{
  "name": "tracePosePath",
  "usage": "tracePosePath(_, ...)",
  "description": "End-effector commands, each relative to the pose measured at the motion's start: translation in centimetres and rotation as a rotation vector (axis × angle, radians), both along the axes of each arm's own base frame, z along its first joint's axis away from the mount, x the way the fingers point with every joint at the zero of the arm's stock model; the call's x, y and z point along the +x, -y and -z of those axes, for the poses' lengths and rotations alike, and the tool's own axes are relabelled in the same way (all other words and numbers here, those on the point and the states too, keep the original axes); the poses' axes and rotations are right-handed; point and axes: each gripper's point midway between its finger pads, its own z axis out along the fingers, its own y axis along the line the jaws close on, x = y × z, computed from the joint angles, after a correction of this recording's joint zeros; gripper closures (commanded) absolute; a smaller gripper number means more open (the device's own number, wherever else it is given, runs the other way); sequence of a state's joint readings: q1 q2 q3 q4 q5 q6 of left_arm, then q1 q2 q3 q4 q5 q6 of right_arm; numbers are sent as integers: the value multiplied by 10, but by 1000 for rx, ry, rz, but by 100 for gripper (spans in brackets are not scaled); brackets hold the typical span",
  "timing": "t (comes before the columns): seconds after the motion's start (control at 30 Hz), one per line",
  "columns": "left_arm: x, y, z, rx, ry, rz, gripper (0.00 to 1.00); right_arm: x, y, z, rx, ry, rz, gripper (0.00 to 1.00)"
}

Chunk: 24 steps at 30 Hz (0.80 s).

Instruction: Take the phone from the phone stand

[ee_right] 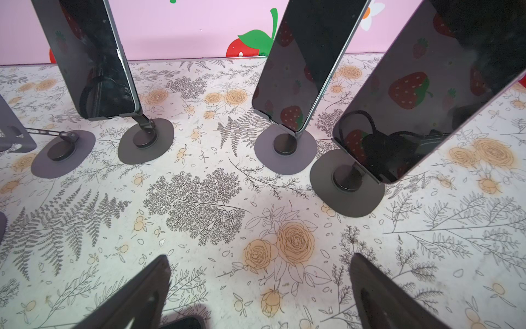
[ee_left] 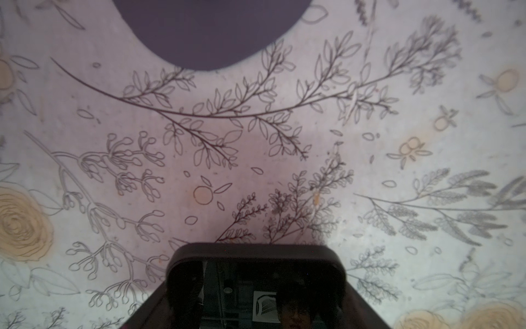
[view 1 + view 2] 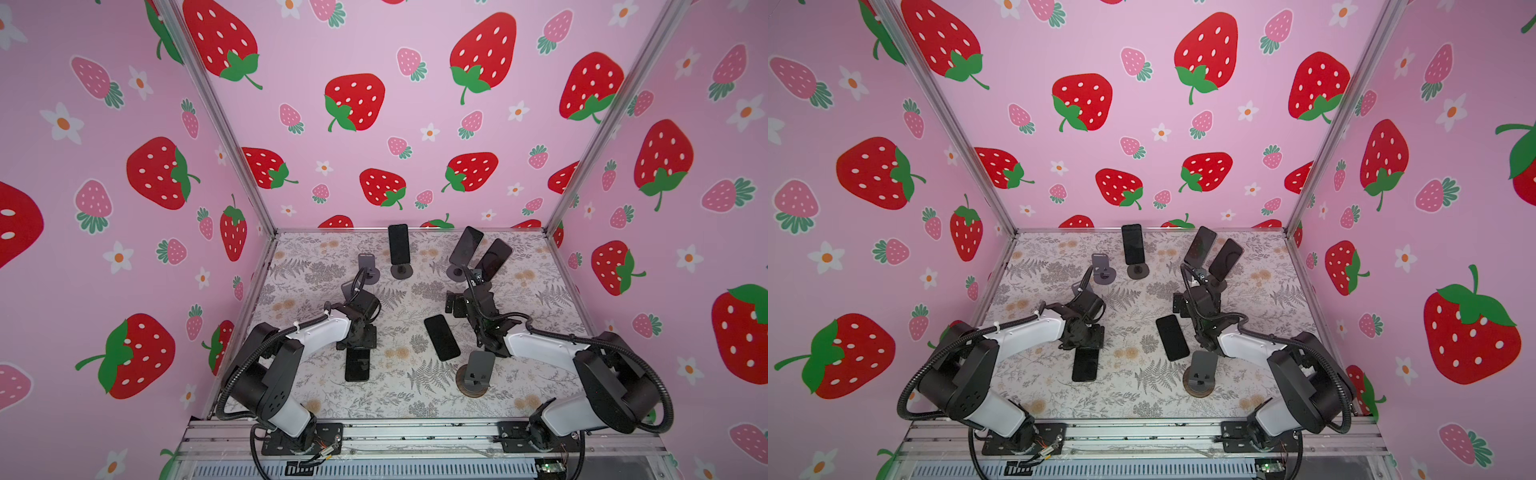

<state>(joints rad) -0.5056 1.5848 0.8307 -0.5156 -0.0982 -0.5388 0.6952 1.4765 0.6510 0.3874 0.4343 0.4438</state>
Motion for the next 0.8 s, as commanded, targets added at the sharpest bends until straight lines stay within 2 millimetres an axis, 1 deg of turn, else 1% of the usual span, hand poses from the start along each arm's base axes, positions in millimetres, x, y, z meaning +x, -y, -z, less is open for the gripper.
tracePosePath(0.0,-21,-5,26,8,-102,-15,24,3,3,-3,2,11,14,0)
tracePosePath(0.13,-19,-3,25,-9,-89,-20,22,3,3,-2,4,8,15,0)
tracePosePath(0.27,-17,1,22,-27,-73,-15,22,3,4,-1,0,8,20,0)
tracePosePath(0.47,-16,-1,18,-20,-64,-6,22,3,3,-1,5,7,13,0)
tracePosePath(0.67,-17,0,17,-29,-57,-5,21,-4,-11,-11,76,50,-81,0)
tracePosePath(0.77,-18,-1,19,-33,-53,-11,21,-5,-11,-14,82,58,-88,0)
